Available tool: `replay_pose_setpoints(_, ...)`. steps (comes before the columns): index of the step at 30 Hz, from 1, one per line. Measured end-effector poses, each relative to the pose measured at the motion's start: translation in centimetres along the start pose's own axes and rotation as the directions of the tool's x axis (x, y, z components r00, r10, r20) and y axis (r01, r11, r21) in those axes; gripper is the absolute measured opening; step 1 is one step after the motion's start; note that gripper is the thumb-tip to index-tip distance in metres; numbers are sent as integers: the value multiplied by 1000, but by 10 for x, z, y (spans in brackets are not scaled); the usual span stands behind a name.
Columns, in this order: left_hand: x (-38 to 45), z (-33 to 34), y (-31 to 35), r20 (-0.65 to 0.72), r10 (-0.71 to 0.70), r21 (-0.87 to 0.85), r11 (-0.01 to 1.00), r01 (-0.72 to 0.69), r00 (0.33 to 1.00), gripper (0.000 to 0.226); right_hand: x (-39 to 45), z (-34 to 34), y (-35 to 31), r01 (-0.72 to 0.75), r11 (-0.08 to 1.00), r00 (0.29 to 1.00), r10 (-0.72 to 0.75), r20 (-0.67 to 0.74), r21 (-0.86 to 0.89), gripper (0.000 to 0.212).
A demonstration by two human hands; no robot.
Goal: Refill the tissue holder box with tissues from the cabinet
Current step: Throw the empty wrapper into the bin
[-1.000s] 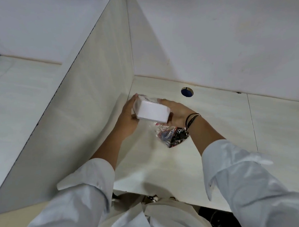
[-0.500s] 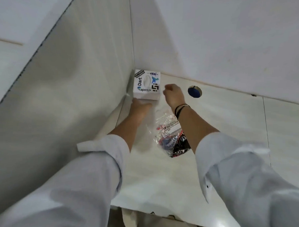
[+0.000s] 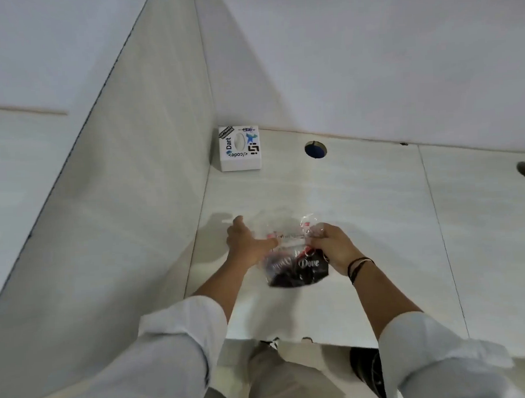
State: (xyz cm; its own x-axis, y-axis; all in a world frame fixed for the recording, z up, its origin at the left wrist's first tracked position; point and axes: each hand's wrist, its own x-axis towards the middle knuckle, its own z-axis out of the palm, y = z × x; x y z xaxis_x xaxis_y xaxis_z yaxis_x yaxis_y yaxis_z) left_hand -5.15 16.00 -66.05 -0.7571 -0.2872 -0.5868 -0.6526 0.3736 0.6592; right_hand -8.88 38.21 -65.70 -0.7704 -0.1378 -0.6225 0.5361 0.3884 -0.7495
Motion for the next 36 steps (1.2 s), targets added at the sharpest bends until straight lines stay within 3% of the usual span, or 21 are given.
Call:
replay_pose_setpoints(2,-26,-1,-13,127,-77,-137,986,95,989,101,-36,9,9,-32,939,999,16,51,342,18)
replay_pose_setpoints(4,-42,-5,-29,330,-133,-269,936,229,934,69,-64,15,20,-15,937,998,-6,58,350,21)
replay_pose_setpoints(6,-63,-15,-44,406,-83,-386,887,253,910,46,-102,18,33,52,950,997,-65,31,308,22)
replay_pose_setpoints(8,-83,-22,-51,439,-9,-493,833,250,898,29,-139,22,46,106,907,994,-104,-27,407,21)
replay_pose_setpoints(11,-127,-28,-61,490,58,-584,763,278,870,43,-195,31,76,164,765,985,-93,-145,623,33)
replay_pose_setpoints(14,-159,-24,-76,532,92,-644,689,332,841,48,-250,30,102,162,611,983,-35,-178,775,35)
replay_pose_setpoints(15,-171,-19,-81,554,100,-627,704,335,827,46,-269,26,115,140,614,983,6,-182,777,38)
replay_pose_setpoints(17,-190,-3,-88,581,78,-589,728,352,810,41,-293,18,139,71,755,981,64,-181,652,48)
replay_pose_setpoints(20,-213,41,-94,641,74,-491,805,334,764,23,-330,4,176,-43,919,976,122,-178,393,24)
replay_pose_setpoints(21,-220,60,-95,650,94,-452,845,284,754,15,-339,-5,192,-60,928,967,145,-210,367,10)
replay_pose_setpoints(24,-232,111,-99,633,106,-299,947,116,766,44,-364,-32,219,-125,952,939,205,-277,279,10)
replay_pose_setpoints(27,-239,166,-96,600,103,-71,995,-76,793,47,-366,-71,267,-213,945,849,305,-432,250,11)
replay_pose_setpoints(30,-236,225,-87,596,42,12,998,-62,802,36,-347,-107,327,-213,922,732,370,-572,324,22)
replay_pose_setpoints(33,-229,289,-75,621,4,71,996,-60,784,26,-318,-132,373,-284,902,645,430,-632,324,8)
replay_pose_setpoints(36,-217,365,-64,649,-44,108,993,-35,759,16,-269,-160,437,-392,886,599,450,-662,247,13)
